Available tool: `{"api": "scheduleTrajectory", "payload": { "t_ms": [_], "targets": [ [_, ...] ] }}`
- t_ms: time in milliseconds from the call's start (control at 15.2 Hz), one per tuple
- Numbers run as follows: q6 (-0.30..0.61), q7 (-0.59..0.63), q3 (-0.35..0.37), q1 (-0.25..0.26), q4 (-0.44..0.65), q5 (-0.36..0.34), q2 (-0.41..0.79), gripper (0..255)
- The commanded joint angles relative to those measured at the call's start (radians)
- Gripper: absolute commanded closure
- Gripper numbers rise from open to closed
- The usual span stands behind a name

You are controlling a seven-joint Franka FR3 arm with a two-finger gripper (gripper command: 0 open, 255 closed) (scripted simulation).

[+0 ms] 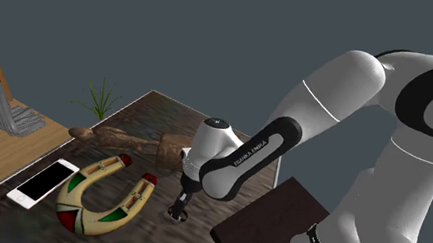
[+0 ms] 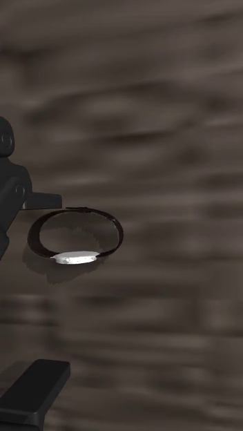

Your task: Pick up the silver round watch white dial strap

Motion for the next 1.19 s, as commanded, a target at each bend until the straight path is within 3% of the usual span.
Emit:
{"api": "scheduleTrajectory", "payload": {
  "t_ms": [0, 462, 528, 1122],
  "targets": [
    [0.028, -0.003, 0.0, 0.006, 0.013, -0.005, 0.039, 0],
    [0.098, -0.015, -0.006, 0.011, 0.029, -0.009, 0.126, 0],
    [0.097, -0.015, -0.006, 0.011, 0.029, -0.008, 0.125, 255],
    [0.098, -0.015, -0.006, 0.011, 0.029, -0.009, 0.126, 255]
  ]
}}
